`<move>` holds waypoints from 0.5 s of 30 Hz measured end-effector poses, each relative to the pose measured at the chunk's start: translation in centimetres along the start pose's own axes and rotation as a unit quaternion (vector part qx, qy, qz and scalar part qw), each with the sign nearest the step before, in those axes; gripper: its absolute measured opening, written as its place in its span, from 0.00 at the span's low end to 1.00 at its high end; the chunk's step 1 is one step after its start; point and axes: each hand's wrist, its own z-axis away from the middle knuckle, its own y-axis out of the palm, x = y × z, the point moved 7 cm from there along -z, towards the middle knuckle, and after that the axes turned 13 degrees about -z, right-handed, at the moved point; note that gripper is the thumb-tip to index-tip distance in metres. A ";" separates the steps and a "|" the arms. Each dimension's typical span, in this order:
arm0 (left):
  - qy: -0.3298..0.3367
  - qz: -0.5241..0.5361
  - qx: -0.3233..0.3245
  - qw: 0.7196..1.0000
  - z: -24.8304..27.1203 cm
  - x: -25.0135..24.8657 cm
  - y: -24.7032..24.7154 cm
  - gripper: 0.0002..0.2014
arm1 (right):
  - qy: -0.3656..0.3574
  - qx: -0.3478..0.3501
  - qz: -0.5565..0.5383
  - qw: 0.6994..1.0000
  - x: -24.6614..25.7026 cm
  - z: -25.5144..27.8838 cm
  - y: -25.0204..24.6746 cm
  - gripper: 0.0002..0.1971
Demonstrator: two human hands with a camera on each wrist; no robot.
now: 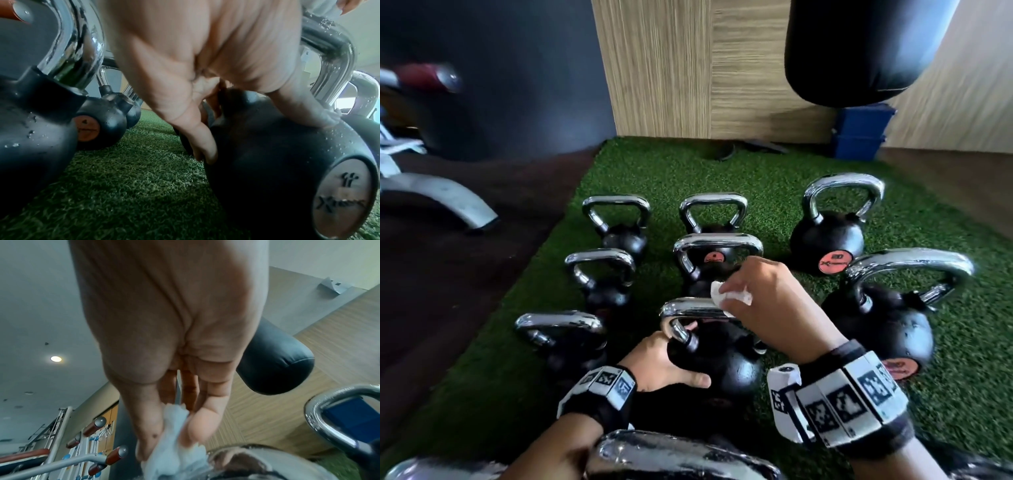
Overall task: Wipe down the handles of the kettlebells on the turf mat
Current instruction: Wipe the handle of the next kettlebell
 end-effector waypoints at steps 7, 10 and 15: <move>0.017 0.007 -0.011 1.000 0.0 -0.3 0.0 0.54 | 0.036 0.010 0.052 0.998 0.3 -0.2 1.0 0.02; 0.014 0.020 -0.016 1.000 0.0 0.0 0.3 0.54 | 0.077 -0.026 0.064 0.995 -1.1 0.7 -0.5 0.05; 0.014 0.024 -0.020 0.999 -0.1 0.2 0.4 0.53 | 0.088 -0.059 0.087 0.991 -1.0 1.1 -0.7 0.05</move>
